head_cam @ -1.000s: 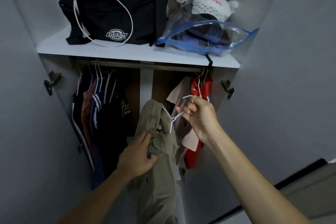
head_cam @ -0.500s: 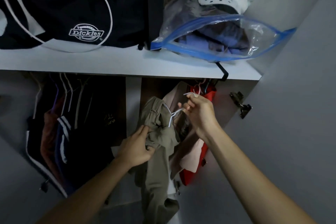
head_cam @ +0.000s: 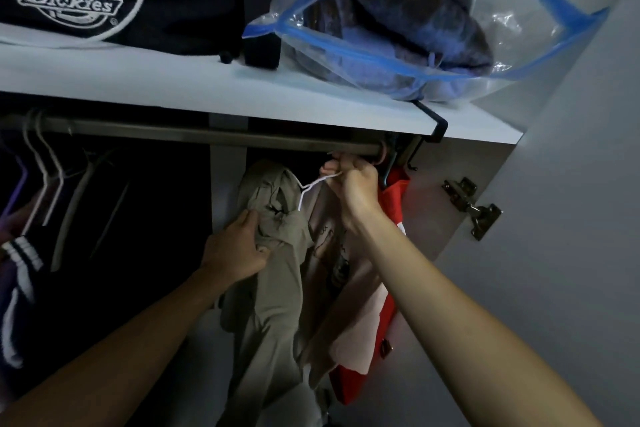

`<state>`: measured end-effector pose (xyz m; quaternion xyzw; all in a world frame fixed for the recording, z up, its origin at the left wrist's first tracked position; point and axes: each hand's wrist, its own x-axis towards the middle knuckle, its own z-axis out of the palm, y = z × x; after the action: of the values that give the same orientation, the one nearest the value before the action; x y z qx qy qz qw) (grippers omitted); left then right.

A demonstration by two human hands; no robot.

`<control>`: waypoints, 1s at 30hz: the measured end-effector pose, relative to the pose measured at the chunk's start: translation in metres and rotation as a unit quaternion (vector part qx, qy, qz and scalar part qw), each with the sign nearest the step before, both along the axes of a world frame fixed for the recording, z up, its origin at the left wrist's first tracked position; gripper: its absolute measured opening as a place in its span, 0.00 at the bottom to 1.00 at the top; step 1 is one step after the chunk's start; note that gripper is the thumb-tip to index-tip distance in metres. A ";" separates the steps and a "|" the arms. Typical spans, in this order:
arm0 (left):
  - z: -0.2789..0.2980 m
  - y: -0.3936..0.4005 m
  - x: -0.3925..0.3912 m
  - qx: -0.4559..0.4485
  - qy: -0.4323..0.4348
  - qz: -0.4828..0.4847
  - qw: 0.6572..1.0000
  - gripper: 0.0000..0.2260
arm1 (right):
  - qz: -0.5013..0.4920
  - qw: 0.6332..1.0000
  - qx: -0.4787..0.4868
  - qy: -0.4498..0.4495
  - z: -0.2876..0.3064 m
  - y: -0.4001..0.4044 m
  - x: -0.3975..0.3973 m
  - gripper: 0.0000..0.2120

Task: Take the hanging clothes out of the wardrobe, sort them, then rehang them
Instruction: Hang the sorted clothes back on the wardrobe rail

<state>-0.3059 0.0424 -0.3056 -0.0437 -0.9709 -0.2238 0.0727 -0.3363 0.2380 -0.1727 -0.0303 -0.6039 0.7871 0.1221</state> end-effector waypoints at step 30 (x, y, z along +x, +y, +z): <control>-0.027 0.048 -0.045 0.072 -0.027 0.016 0.997 0.18 | -0.215 0.674 0.636 0.308 -0.025 0.034 -0.080 0.13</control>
<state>-0.3511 0.0902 -0.3322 -0.0164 -0.9546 -0.2926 0.0527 -0.4164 0.2722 -0.1973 0.1691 -0.8636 0.1299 0.4569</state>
